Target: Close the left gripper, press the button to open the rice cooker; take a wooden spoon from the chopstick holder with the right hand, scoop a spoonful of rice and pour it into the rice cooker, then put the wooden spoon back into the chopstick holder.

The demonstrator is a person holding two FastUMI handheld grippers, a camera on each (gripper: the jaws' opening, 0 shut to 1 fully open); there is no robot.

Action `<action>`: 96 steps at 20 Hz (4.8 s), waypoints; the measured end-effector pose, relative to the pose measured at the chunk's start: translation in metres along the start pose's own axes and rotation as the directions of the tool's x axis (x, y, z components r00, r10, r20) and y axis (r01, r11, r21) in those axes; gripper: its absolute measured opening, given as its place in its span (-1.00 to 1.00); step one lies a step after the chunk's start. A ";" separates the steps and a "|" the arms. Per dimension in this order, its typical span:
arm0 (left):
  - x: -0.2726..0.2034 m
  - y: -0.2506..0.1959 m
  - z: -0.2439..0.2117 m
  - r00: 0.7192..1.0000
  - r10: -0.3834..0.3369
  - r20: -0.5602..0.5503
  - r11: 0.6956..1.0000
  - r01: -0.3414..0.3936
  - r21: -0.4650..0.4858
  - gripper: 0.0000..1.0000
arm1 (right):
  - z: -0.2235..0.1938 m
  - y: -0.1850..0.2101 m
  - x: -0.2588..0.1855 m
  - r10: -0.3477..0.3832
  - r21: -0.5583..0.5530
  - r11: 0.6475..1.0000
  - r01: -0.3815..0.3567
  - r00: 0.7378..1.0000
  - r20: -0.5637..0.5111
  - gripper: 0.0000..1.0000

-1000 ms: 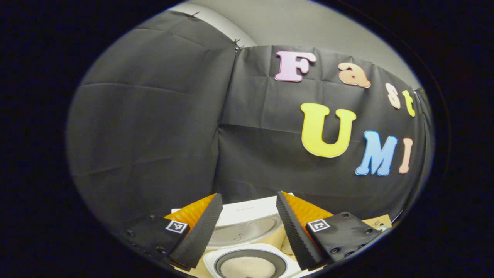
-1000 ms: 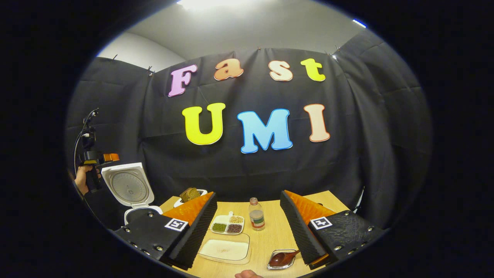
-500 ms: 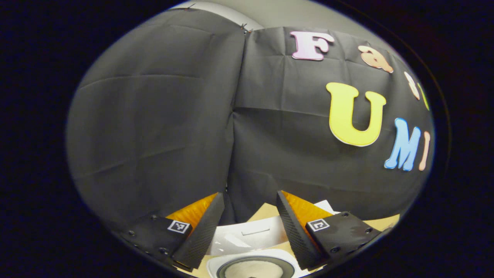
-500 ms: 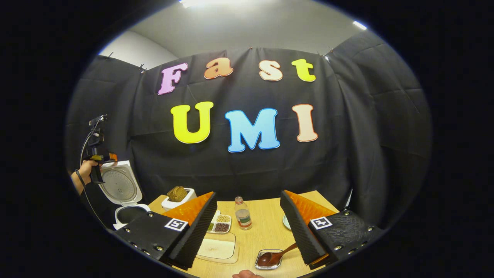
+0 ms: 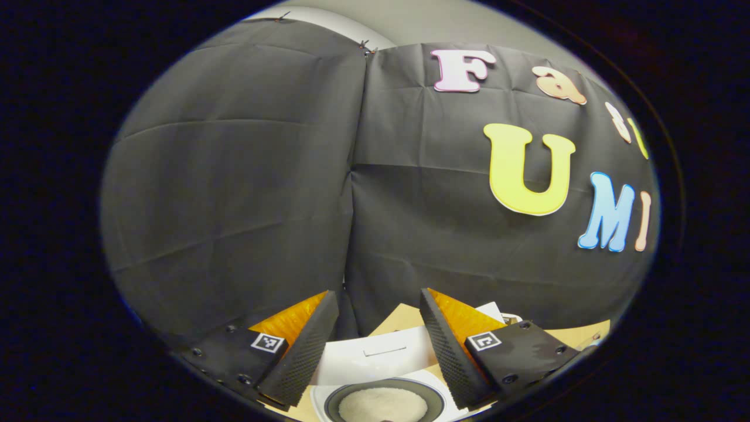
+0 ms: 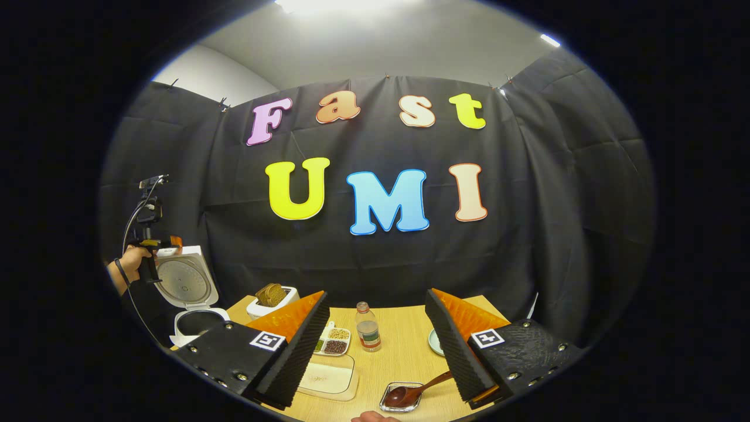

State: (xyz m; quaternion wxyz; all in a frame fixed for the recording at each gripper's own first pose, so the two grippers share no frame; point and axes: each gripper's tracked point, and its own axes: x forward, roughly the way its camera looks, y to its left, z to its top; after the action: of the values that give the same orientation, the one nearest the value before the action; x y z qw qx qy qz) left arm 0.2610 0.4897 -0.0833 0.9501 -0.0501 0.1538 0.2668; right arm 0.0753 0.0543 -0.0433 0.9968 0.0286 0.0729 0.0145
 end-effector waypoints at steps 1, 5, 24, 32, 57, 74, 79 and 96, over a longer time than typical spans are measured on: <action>0.000 0.000 0.000 1.000 -0.001 0.005 1.000 0.001 0.002 0.95 | 0.000 -0.003 -0.002 -0.001 0.003 1.000 0.001 1.000 -0.001 0.99; 0.000 0.000 0.001 1.000 -0.002 0.014 1.000 0.002 0.006 0.97 | 0.005 -0.014 -0.006 -0.003 0.015 1.000 0.003 1.000 0.010 0.99; -0.001 -0.007 -0.001 0.998 -0.045 -0.044 0.999 0.045 0.011 0.94 | -0.006 -0.035 -0.024 0.003 0.023 1.000 -0.002 1.000 -0.028 0.99; 0.000 -0.014 -0.019 0.991 -0.057 -0.124 0.998 0.061 0.026 0.94 | -0.009 -0.027 -0.021 0.019 0.011 1.000 -0.018 0.999 -0.041 0.99; 0.008 -0.016 -0.093 0.958 -0.062 -0.279 0.992 0.091 0.089 0.94 | -0.019 -0.018 -0.021 0.035 0.015 0.999 -0.034 0.997 -0.072 0.99; -0.038 -0.047 -0.016 0.983 -0.168 -0.070 0.976 0.175 0.126 0.90 | -0.003 -0.038 -0.028 0.031 0.047 0.998 -0.029 0.999 -0.028 0.98; -0.110 -0.111 0.045 0.944 -0.319 0.084 0.947 0.312 0.081 0.93 | 0.016 -0.053 -0.028 -0.002 0.051 0.999 0.001 1.000 0.023 0.98; -0.249 -0.203 0.084 0.807 -0.558 0.194 0.828 0.527 0.191 0.92 | 0.029 -0.034 -0.041 -0.025 0.047 0.999 0.021 0.996 0.089 0.98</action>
State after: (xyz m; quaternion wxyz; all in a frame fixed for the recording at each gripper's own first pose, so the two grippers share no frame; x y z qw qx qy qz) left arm 0.1882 0.2089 0.0786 0.9992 0.0019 0.0332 -0.0227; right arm 0.0399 0.0174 -0.0107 0.9983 0.0513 0.0289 -0.0001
